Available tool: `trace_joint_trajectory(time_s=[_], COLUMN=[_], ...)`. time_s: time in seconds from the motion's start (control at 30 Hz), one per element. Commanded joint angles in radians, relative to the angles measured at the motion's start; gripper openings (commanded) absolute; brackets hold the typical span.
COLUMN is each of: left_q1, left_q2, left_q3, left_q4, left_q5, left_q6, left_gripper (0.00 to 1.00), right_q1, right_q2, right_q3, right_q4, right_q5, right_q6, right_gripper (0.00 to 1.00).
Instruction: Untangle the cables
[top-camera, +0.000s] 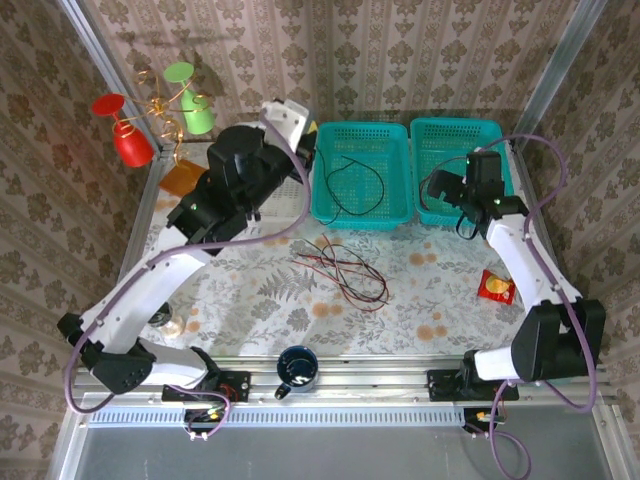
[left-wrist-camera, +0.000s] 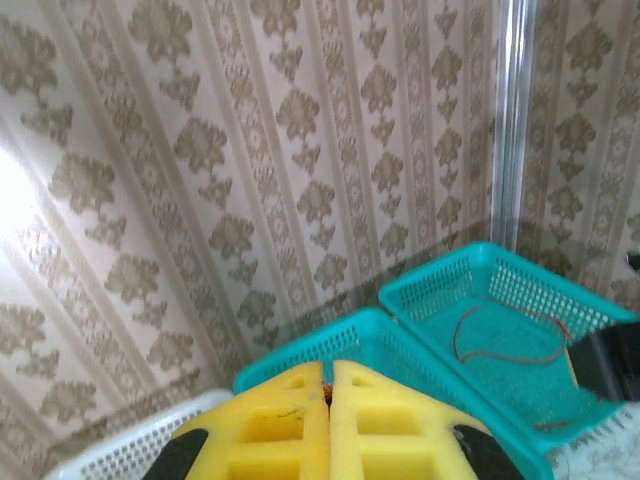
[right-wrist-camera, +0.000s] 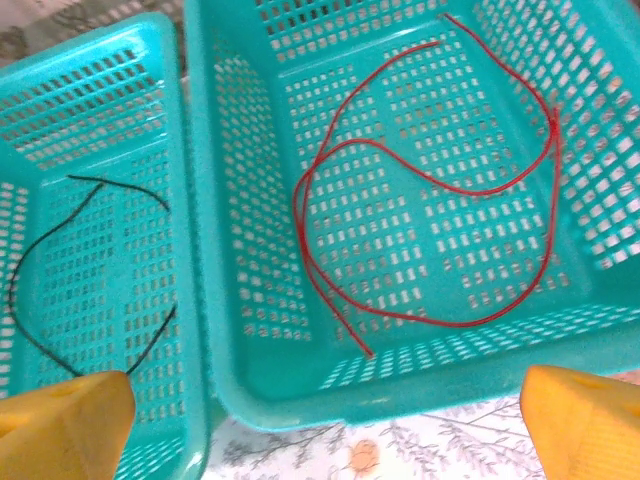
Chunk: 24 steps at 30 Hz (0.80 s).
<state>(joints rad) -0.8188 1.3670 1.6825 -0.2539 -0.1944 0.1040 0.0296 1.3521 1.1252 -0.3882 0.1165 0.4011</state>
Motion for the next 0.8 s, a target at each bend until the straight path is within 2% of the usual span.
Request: trace_joint_trajectory(time_s=[0.0,0.13,0.33,0.5,0.6,0.77], left_q1=[0.024,0.072,0.129,0.152,0.155,0.199], left_q2=[0.035,0.112,0.289,0.498,0.6,0.648], left_q3=[0.097,0.208,0.465,0.821,0.989,0.971], left_q4=[0.04,0.106,0.187,0.143,0.131,0.2], left_q5=[0.08,0.134,0.208,0.333,0.342,0.329], left_q6=[0.044,0.016,0.005,0.025,0.041,0.023], left_gripper=[0.0,0.0,0.0,0.0,0.0,0.0], right_q1=[0.004,0.005,0.006,0.006,0.005,0.004], right_q2=[-0.065,-0.118,-0.162,-0.176,-0.179,-0.2], right_q3=[-0.047,-0.085,-0.126,-0.16,-0.166,-0.163], right_q4=[0.058,0.056,0.054,0.06,0.054,0.048], right_q5=[-0.013,-0.033,-0.057,-0.042,-0.041,-0.026], right_q6=[0.057,0.065,0.077,0.064,0.062,0.06], right_gripper=[1.0,1.0,1.0,1.0,1.0,1.0])
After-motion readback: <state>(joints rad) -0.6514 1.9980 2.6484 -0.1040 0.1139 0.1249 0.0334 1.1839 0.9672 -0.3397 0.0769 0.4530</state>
